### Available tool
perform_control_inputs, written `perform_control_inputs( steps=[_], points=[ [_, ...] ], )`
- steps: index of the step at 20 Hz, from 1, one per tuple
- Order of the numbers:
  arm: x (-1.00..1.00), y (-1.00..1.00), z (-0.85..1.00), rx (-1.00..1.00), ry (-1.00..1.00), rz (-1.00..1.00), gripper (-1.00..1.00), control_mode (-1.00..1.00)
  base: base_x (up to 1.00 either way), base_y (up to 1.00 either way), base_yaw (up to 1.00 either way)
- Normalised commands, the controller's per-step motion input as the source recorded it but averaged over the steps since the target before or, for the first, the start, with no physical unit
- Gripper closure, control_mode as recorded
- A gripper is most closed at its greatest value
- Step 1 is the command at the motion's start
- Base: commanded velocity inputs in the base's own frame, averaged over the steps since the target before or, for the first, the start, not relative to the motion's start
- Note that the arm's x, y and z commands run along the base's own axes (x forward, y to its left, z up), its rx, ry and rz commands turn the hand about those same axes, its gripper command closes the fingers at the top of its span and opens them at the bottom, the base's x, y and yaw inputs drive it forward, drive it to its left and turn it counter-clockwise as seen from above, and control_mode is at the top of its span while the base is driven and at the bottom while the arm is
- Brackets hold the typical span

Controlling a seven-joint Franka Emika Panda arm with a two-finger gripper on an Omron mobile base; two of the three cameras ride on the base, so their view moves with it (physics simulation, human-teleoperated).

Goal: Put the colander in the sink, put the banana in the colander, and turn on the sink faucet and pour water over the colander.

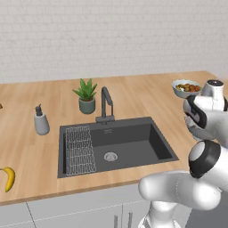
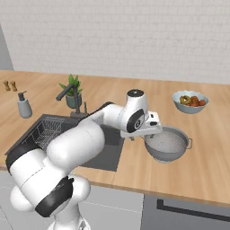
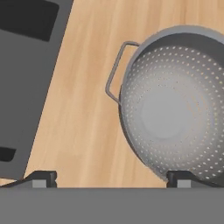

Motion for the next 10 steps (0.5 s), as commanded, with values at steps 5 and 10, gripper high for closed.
perform_control_inputs(
  steps=[5,10],
  points=[
    [0.37,0.0,-0.39,0.0,0.0,0.05,-1.0,-1.0,0.0,0.0,0.0],
    [0.41,0.0,-0.15,0.02,0.0,0.03,-1.0,-1.0,0.0,0.0,0.0]
  ],
)
